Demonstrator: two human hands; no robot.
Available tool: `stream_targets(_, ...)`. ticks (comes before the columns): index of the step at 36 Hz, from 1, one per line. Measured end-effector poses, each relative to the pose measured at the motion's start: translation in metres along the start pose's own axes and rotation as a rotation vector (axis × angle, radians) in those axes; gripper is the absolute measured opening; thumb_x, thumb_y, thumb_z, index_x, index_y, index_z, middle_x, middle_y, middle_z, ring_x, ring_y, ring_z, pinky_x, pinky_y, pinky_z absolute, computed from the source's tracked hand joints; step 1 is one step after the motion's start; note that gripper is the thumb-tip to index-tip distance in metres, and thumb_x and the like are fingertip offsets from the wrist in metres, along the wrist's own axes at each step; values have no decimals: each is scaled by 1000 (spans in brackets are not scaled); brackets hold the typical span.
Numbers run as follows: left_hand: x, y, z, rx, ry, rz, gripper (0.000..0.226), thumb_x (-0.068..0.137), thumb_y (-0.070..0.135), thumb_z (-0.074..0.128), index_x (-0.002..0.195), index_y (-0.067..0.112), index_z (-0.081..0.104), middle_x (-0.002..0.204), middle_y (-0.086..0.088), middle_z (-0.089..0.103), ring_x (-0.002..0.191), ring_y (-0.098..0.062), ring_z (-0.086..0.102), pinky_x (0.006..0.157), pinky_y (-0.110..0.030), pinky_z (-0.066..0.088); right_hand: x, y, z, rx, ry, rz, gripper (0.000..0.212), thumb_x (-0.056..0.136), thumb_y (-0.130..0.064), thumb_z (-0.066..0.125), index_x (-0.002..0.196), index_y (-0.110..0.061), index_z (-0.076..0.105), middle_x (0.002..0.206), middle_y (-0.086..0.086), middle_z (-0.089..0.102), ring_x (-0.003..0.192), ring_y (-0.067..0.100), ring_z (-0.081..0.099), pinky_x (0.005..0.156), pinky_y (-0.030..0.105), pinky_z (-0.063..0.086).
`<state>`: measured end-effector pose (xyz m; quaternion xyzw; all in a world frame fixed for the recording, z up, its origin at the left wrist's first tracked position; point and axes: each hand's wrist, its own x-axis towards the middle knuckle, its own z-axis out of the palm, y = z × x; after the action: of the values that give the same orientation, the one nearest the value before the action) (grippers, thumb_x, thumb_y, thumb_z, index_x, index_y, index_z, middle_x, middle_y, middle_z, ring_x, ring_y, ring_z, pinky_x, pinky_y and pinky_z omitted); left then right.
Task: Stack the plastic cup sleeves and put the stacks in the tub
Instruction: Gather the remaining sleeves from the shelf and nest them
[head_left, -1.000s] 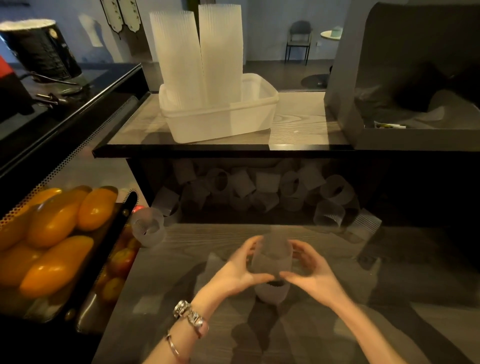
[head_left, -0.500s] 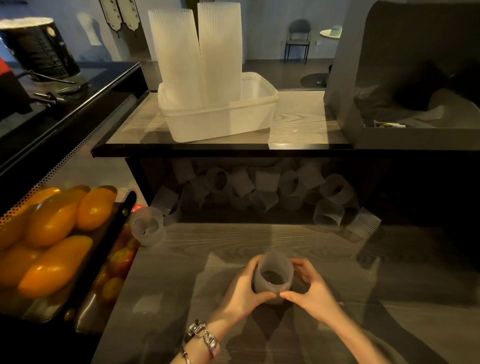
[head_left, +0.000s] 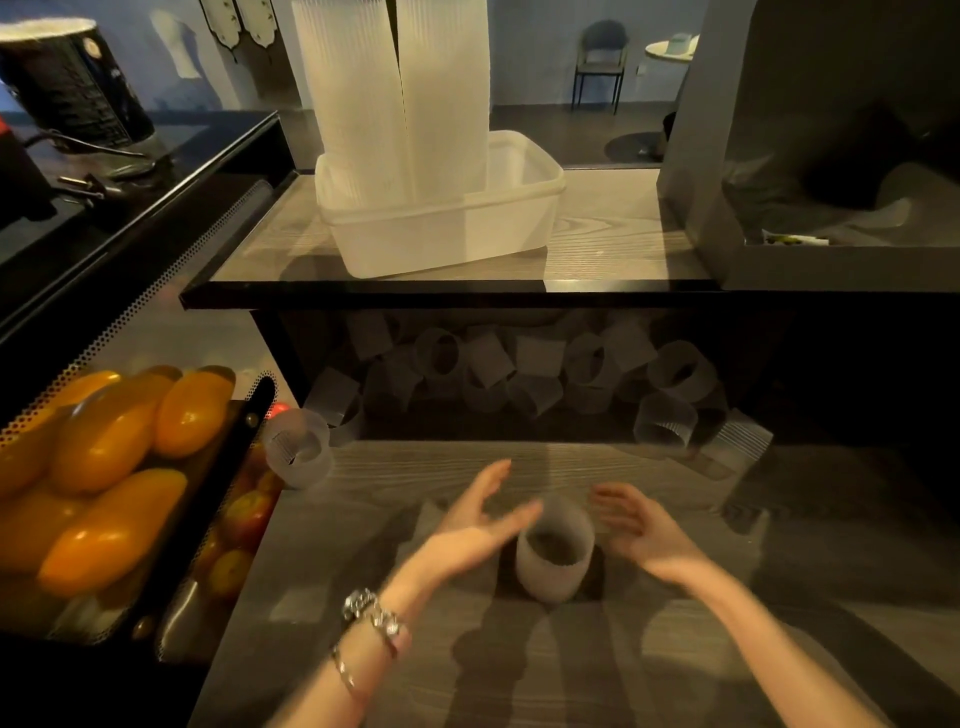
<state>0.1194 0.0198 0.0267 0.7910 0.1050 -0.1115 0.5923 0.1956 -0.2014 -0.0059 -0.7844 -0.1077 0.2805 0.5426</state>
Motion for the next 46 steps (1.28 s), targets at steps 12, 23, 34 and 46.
stream_targets(12,112,43,-25,171,93,-165,49,96,18,46,142,11,31,134,-13,46,120,-25,48,93,-28,39,94,-58,6,77,209,174,55,88,8,52,138,-1,31,142,17,39,128,30,44,88,30,44)
stream_targets(23,161,47,-19,230,68,-384,47,95,33,47,133,4,46,137,-12,47,126,-27,45,97,-27,35,138,-68,10,181,324,406,33,89,-3,57,120,3,49,98,11,53,111,32,55,90,37,47)
stream_targets(34,178,41,-12,58,51,-429,46,93,33,52,131,5,51,135,-11,52,122,-24,49,102,-29,39,153,-68,14,307,290,465,33,86,3,51,119,8,54,99,18,58,99,28,55,91,38,46)
stream_targets(46,124,-13,-12,278,22,-177,82,79,-2,61,147,23,21,143,-8,27,124,-25,45,98,-33,46,96,-41,22,126,55,232,73,74,14,65,138,-7,37,127,15,55,112,24,56,90,32,49)
